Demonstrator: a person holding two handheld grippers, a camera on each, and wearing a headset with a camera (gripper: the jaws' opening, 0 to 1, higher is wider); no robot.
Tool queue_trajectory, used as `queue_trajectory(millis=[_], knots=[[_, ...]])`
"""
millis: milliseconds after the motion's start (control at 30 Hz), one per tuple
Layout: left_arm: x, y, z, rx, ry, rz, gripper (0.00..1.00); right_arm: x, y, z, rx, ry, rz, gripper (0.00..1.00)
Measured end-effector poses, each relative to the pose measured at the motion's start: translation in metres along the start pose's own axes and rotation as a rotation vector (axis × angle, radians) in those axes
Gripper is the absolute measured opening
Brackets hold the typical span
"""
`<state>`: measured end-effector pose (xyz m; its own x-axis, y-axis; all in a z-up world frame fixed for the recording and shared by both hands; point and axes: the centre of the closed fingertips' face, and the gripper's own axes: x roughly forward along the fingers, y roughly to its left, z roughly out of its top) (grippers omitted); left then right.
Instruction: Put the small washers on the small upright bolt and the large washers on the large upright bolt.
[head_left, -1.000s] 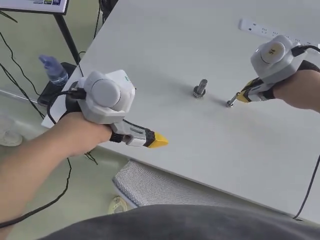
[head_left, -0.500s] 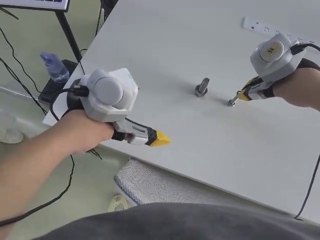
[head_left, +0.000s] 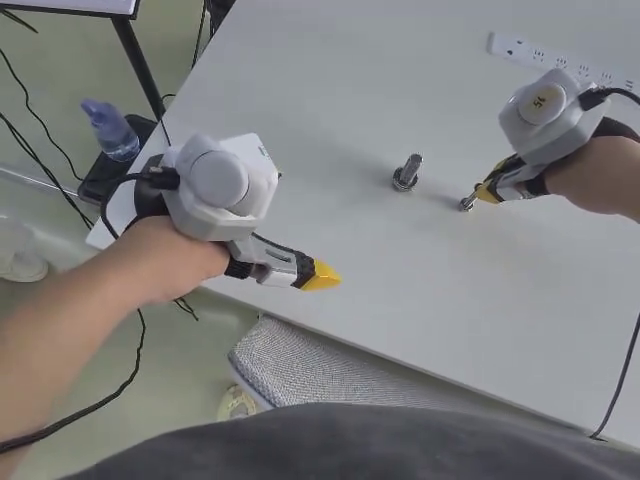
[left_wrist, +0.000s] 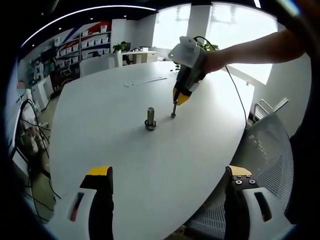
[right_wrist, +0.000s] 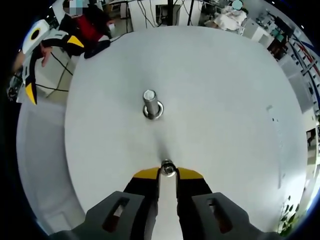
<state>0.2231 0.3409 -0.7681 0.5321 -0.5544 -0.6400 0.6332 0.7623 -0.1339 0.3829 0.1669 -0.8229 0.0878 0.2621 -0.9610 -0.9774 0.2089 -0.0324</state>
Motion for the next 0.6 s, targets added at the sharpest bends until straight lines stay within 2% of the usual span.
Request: queue_trajectory(millis=[333,600], knots=[[0.003,0.001,0.001,0.003,0.007,-0.011,0.92,0.005,0.003,-0.001,-0.006,0.015,0.007,0.13],[0.005,0.005,-0.001,0.002,0.017,-0.015,0.91,0.017,0.001,-0.006,-0.011,0.047,0.028,0.13]])
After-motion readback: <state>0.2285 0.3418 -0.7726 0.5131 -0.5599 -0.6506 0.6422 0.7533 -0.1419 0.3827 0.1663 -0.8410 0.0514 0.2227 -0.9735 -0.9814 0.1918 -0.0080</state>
